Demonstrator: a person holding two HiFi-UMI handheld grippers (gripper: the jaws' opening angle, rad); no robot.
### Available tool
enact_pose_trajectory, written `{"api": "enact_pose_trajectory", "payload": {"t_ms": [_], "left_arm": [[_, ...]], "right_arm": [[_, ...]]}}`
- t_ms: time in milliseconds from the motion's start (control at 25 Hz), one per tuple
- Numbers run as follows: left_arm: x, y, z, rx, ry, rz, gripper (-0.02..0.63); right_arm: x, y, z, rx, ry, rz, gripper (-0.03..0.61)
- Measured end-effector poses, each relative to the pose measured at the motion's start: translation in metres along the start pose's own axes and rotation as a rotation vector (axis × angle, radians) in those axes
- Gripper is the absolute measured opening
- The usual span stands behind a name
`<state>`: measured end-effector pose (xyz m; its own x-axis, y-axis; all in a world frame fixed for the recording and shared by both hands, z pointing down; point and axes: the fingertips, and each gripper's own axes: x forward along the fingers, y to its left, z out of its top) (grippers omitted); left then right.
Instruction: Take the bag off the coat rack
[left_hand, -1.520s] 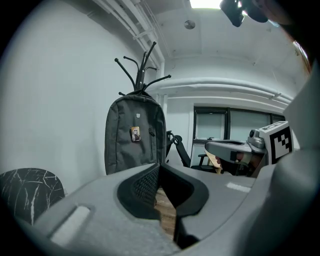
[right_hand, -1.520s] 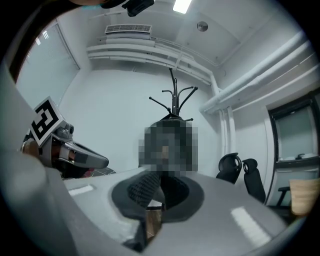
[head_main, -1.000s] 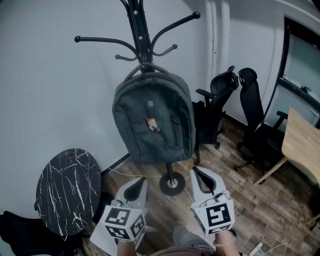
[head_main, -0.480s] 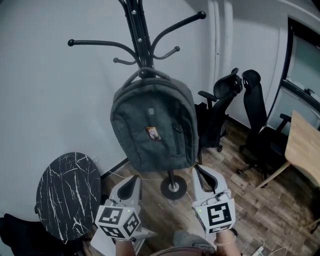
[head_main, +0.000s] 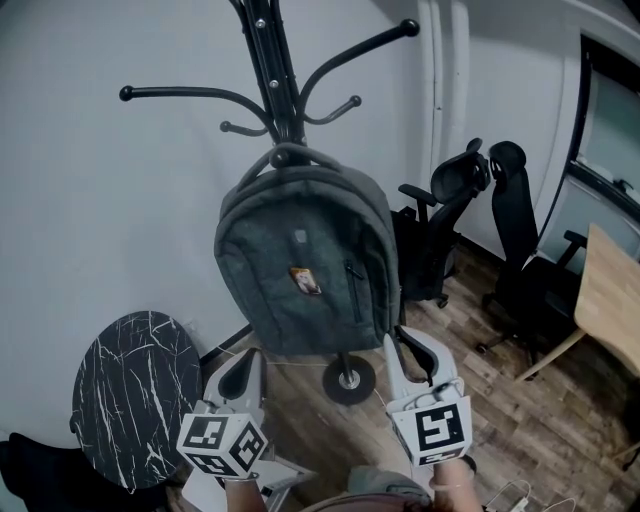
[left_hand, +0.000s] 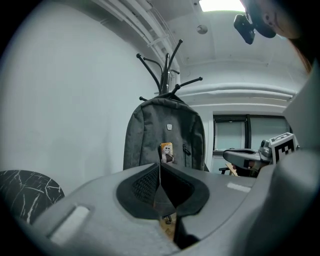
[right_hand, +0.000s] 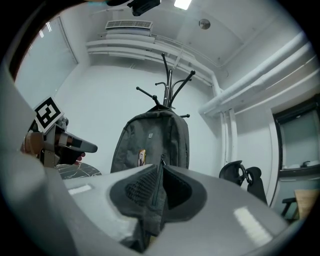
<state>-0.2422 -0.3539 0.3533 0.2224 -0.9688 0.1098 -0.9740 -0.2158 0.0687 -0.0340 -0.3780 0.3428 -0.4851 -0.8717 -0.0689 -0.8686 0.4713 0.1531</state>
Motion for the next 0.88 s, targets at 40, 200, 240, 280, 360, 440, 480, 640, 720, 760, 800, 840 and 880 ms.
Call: {"api": "enact_pose_trajectory", "payload": {"t_ms": [40, 200, 240, 280, 360, 440, 480, 640, 720, 760, 800, 840, 880], "left_arm": [[0.002, 0.004, 0.001, -0.003, -0.005, 0.008, 0.014], [0.008, 0.020, 0.006, -0.018, -0.028, 0.046, 0.014], [0.009, 0.024, 0.007, -0.023, -0.032, 0.053, 0.014], [0.011, 0.027, 0.007, -0.027, -0.034, 0.058, 0.014], [0.015, 0.033, 0.008, -0.032, -0.033, 0.065, 0.014], [0.020, 0.037, 0.008, -0.036, -0.033, 0.068, 0.015], [0.022, 0.039, 0.008, -0.038, -0.033, 0.069, 0.015], [0.032, 0.046, 0.006, -0.045, -0.027, 0.073, 0.017], [0.037, 0.051, 0.005, -0.048, -0.021, 0.080, 0.067], [0.039, 0.054, 0.004, -0.049, -0.020, 0.085, 0.084], [0.041, 0.057, 0.003, -0.050, -0.019, 0.092, 0.084], [0.042, 0.060, 0.002, -0.053, -0.019, 0.097, 0.084], [0.044, 0.063, 0.001, -0.056, -0.018, 0.101, 0.084]], "right_arm": [[0.002, -0.002, 0.000, -0.003, -0.001, -0.002, 0.038], [0.013, -0.009, -0.003, -0.014, 0.004, -0.011, 0.054], [0.015, -0.011, -0.003, -0.016, 0.005, -0.015, 0.054], [0.018, -0.013, -0.004, -0.017, 0.004, -0.020, 0.054], [0.021, -0.018, -0.004, -0.018, -0.001, -0.032, 0.054], [0.025, -0.023, -0.006, -0.018, -0.003, -0.043, 0.058], [0.027, -0.025, -0.006, -0.020, -0.002, -0.048, 0.062], [0.036, -0.033, -0.009, -0.019, 0.004, -0.064, 0.085], [0.040, -0.038, -0.011, -0.016, 0.006, -0.073, 0.086], [0.042, -0.039, -0.012, -0.016, 0.007, -0.079, 0.086], [0.044, -0.041, -0.014, -0.018, 0.008, -0.085, 0.086], [0.046, -0.043, -0.015, -0.020, 0.010, -0.090, 0.087], [0.048, -0.044, -0.016, -0.021, 0.011, -0.093, 0.091]]}}
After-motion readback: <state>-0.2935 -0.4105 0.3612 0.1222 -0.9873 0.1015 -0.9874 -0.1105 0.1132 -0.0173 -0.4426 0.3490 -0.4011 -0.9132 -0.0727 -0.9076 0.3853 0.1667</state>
